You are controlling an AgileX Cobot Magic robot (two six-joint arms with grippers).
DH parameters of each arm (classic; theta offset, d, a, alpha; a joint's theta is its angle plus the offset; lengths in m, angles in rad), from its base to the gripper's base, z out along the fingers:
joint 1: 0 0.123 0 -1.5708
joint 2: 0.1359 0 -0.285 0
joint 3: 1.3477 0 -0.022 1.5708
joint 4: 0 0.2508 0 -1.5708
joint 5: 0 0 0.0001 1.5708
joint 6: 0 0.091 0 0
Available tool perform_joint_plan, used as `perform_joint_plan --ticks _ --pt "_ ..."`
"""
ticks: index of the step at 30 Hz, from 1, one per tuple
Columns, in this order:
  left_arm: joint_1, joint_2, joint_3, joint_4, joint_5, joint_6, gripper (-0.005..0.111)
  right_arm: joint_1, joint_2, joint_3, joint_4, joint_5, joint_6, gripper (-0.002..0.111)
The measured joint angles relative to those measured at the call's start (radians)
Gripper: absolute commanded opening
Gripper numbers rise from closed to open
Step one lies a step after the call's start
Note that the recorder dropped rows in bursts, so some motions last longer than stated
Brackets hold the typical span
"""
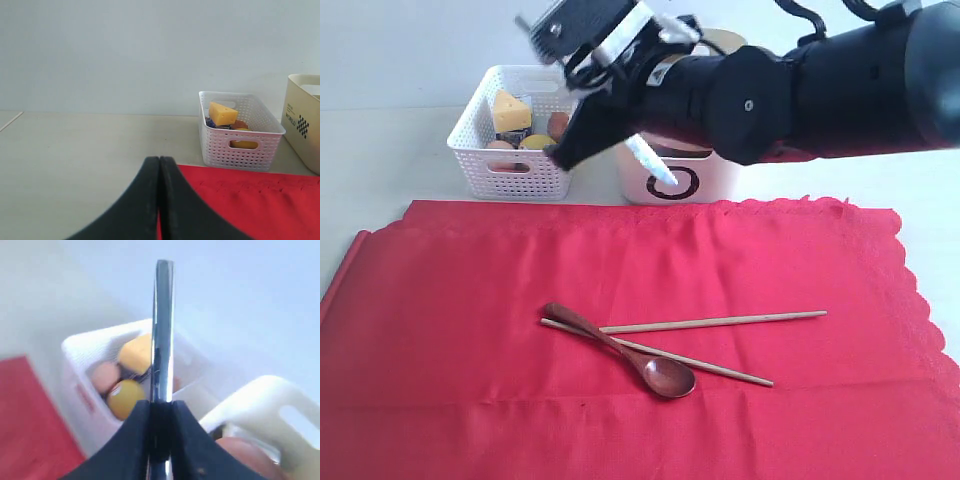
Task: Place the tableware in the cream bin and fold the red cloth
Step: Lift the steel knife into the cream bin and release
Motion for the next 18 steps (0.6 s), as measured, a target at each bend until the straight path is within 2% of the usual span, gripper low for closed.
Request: perform_joint_plan --ticks 7,13,18 --pt "0.000 0.000 0.000 0.000 0.000 0.000 0.001 -0.102 0.071 -0.006 0.055 -0.391 0.262 0.000" --pt "0.000 0.000 0.000 0.000 0.000 0.000 0.001 -0.171 0.143 -0.093 0.068 -0.452 0.429 0.000" --pt "0.000 0.000 0.000 0.000 0.000 0.000 0.001 -0.183 0.205 -0.158 0.070 -0.454 0.449 0.000"
